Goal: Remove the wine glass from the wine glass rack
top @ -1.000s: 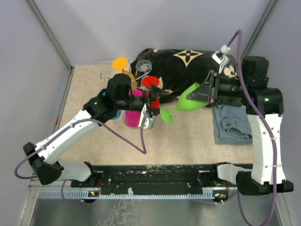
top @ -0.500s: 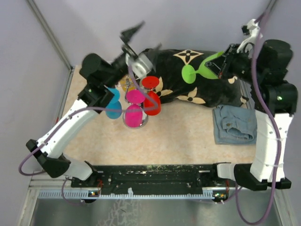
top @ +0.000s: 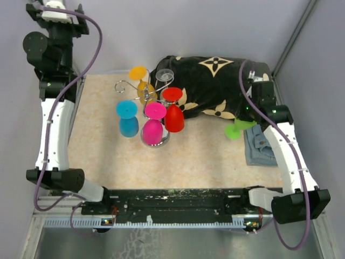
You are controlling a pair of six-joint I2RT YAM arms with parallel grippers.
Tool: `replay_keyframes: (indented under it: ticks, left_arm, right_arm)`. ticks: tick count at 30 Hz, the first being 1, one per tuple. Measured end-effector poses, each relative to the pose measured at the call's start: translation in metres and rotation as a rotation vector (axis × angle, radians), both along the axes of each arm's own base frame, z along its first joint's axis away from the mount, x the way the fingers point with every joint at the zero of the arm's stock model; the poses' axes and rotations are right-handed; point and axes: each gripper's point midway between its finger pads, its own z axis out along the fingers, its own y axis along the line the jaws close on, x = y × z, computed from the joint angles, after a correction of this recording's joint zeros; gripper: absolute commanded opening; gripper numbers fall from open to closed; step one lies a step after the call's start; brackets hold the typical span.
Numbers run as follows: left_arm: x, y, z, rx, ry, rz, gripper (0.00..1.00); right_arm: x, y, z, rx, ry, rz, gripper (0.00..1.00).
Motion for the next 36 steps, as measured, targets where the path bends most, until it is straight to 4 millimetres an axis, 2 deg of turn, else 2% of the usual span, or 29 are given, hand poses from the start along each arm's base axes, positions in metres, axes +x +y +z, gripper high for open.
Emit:
replay_keyframes:
  ticks: [3,7,13,19,26,27,29,36]
  left_arm:
    - [0.003,0.027,-0.017,-0.084,0.059,0.023,0.87]
    - [0.003,0.047,-0.042,-0.171,0.139,0.037,0.87]
    - [-0.007,0.041,-0.087,-0.289,0.271,-0.018,0.87]
    - [-0.019,0.033,-0.14,-0.401,0.431,-0.059,0.87]
    - [-0.03,0.026,-0.17,-0.471,0.536,-0.092,0.88]
    - [-0.033,0.024,-0.175,-0.48,0.553,-0.099,0.88]
    - [-0.035,0.022,-0.181,-0.491,0.571,-0.105,0.88]
    - [-0.034,0.017,-0.195,-0.517,0.622,-0.131,0.88]
  right_arm:
    - [-0.009,0.002,-0.027,-0.027,0.026,-0.011,0.0]
    - [-0.006,0.0,-0.052,-0.074,0.032,-0.041,0.0]
    - [0.0,-0.006,-0.076,-0.143,0.027,-0.077,0.0]
    - [0.008,0.009,-0.096,-0.2,0.044,-0.048,0.0]
    - [0.01,0.01,-0.108,-0.22,0.061,-0.053,0.0]
    - [0.011,0.01,-0.109,-0.222,0.064,-0.054,0.01]
    - [0.012,0.01,-0.113,-0.227,0.075,-0.056,0.12]
    - [0.012,0.012,-0.119,-0.215,0.093,-0.07,0.39]
